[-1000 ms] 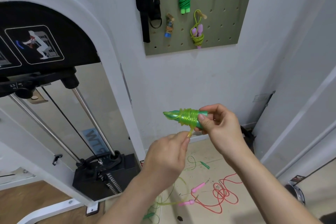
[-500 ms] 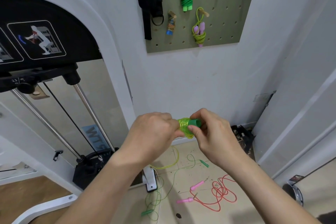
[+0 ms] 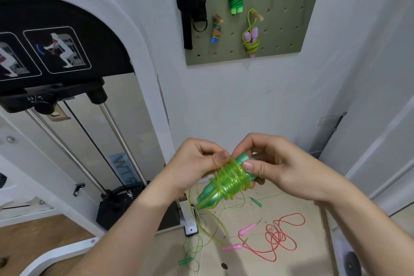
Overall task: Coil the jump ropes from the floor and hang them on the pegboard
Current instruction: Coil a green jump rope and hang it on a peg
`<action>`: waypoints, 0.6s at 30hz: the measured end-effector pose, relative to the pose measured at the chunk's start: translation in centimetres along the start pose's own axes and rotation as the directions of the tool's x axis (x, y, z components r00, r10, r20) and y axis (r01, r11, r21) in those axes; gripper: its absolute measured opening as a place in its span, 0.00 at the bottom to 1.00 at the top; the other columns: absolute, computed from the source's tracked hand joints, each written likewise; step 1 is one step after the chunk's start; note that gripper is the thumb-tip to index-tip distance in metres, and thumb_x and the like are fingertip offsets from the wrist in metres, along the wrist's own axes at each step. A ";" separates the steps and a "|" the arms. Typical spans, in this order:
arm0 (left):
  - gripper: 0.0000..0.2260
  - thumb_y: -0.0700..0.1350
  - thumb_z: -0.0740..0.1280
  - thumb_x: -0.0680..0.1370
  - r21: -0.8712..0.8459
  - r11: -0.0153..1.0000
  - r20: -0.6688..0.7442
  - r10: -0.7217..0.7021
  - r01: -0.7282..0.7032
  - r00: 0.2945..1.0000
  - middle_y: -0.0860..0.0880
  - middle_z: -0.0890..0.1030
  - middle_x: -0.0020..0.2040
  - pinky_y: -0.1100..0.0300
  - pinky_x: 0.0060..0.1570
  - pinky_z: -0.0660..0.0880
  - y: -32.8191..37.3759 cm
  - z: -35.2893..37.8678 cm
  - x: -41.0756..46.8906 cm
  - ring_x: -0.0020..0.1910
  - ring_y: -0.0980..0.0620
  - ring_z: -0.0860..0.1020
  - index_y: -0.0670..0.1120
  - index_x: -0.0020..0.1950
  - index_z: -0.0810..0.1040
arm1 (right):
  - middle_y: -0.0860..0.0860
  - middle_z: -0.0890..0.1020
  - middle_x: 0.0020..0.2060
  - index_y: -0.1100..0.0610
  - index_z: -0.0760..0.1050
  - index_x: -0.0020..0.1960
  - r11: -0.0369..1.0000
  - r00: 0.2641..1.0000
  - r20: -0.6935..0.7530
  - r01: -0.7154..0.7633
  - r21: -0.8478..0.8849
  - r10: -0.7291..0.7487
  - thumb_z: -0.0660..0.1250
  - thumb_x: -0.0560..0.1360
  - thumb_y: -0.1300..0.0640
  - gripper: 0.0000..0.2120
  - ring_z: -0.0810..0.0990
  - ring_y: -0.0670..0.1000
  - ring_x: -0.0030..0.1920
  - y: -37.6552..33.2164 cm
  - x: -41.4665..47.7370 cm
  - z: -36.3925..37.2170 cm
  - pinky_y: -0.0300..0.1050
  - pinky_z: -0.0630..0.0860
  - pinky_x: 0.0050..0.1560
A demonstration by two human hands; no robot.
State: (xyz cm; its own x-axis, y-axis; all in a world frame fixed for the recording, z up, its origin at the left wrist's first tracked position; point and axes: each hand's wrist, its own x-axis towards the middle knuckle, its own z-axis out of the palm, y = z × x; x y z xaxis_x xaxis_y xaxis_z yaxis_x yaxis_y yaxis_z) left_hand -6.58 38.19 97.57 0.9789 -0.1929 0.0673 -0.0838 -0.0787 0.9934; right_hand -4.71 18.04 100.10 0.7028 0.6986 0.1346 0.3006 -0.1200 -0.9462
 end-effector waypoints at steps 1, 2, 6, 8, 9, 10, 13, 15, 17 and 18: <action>0.17 0.60 0.77 0.61 -0.115 0.992 0.016 -0.044 0.045 0.999 0.43 0.81 0.34 0.60 0.34 0.72 -0.8 0.3 0.0 0.33 0.48 0.77 0.47 0.35 0.84 | 0.51 0.80 0.37 0.61 0.76 0.52 0.997 1.000 -0.015 0.000 0.071 0.001 0.66 0.76 0.61 0.05 0.79 0.50 0.35 0.2 0.0 0.0 0.40 0.73 0.36; 0.20 0.61 0.77 0.61 -0.196 0.977 0.029 -0.084 0.088 0.996 0.38 0.80 0.37 0.57 0.36 0.73 -1.3 0.8 -0.1 0.36 0.44 0.78 0.44 0.38 0.84 | 0.55 0.80 0.37 0.62 0.76 0.51 0.991 0.999 -0.034 0.002 0.134 0.003 0.66 0.75 0.60 0.07 0.79 0.51 0.34 0.7 0.1 0.2 0.41 0.72 0.35; 0.13 0.50 0.71 0.70 -0.366 0.916 -0.002 -0.177 0.164 0.984 0.36 0.77 0.37 0.65 0.26 0.66 -1.7 2.4 -0.3 0.27 0.49 0.73 0.40 0.46 0.81 | 0.58 0.80 0.37 0.61 0.77 0.49 0.887 0.989 -0.141 0.018 0.462 0.054 0.77 0.66 0.51 0.18 0.78 0.54 0.30 2.5 0.1 1.0 0.39 0.72 0.31; 0.08 0.40 0.65 0.75 -0.252 0.956 -0.074 -0.177 0.153 0.982 0.43 0.72 0.30 0.66 0.22 0.56 -1.8 2.7 -0.4 0.23 0.54 0.61 0.49 0.39 0.80 | 0.58 0.81 0.37 0.62 0.77 0.48 0.772 0.965 -0.240 0.076 0.632 0.102 0.82 0.59 0.49 0.26 0.78 0.54 0.30 3.1 0.3 1.2 0.39 0.74 0.30; 0.11 0.39 0.63 0.78 -0.196 0.968 -0.118 -0.182 0.157 0.976 0.46 0.71 0.28 0.66 0.22 0.56 -1.8 2.8 -0.6 0.23 0.55 0.60 0.49 0.38 0.80 | 0.58 0.82 0.37 0.61 0.77 0.47 0.726 0.942 -0.305 0.111 0.678 0.141 0.83 0.57 0.49 0.26 0.78 0.54 0.29 3.3 0.3 1.2 0.39 0.74 0.30; 0.12 0.39 0.62 0.80 -0.129 0.981 -0.162 -0.164 0.144 0.973 0.48 0.70 0.27 0.67 0.23 0.58 -1.9 2.8 -0.7 0.23 0.56 0.61 0.47 0.40 0.81 | 0.58 0.82 0.37 0.60 0.77 0.46 0.712 0.910 -0.372 0.139 0.689 0.182 0.82 0.58 0.51 0.23 0.78 0.55 0.29 3.6 0.4 1.2 0.39 0.75 0.30; 0.09 0.45 0.62 0.81 0.306 0.948 -0.228 -0.012 0.083 0.974 0.54 0.72 0.27 0.63 0.30 0.66 -2.1 2.7 -0.8 0.27 0.57 0.68 0.50 0.45 0.82 | 0.57 0.82 0.35 0.61 0.75 0.47 0.754 0.795 -0.527 0.141 0.642 0.300 0.68 0.73 0.63 0.04 0.78 0.55 0.29 4.5 0.8 1.8 0.38 0.75 0.31; 0.10 0.49 0.60 0.81 0.620 0.784 -0.166 0.104 0.022 0.981 0.53 0.73 0.28 0.58 0.37 0.70 -2.3 2.8 -1.1 0.32 0.54 0.71 0.51 0.47 0.81 | 0.57 0.81 0.36 0.61 0.74 0.49 0.813 0.711 -0.622 0.123 0.569 0.327 0.63 0.77 0.67 0.03 0.80 0.51 0.29 5.1 1.1 2.0 0.38 0.75 0.32; 0.13 0.52 0.56 0.81 0.825 0.562 -0.079 0.206 -0.052 0.975 0.53 0.75 0.32 0.54 0.40 0.72 -2.1 3.0 -1.4 0.36 0.51 0.74 0.49 0.47 0.78 | 0.57 0.79 0.38 0.61 0.73 0.50 0.901 0.646 -0.708 0.072 0.427 0.284 0.62 0.78 0.68 0.04 0.80 0.48 0.29 5.4 1.1 1.9 0.37 0.76 0.32; 0.14 0.53 0.54 0.81 0.874 0.474 -0.024 0.254 -0.103 0.967 0.52 0.77 0.35 0.53 0.40 0.73 -2.0 3.0 -1.4 0.38 0.49 0.75 0.49 0.46 0.77 | 0.55 0.78 0.38 0.60 0.73 0.50 0.946 0.623 -0.746 0.028 0.323 0.236 0.63 0.78 0.68 0.04 0.81 0.48 0.30 5.6 1.1 1.9 0.37 0.77 0.33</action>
State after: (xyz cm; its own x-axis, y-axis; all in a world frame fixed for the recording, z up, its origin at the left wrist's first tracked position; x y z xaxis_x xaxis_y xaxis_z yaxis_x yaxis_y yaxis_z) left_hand -8.32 35.63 95.21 0.9298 -0.1831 0.3193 -0.3032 -0.8727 0.3826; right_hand -3.47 19.51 94.37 0.9897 -0.1191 0.0796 0.0954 0.1340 -0.9864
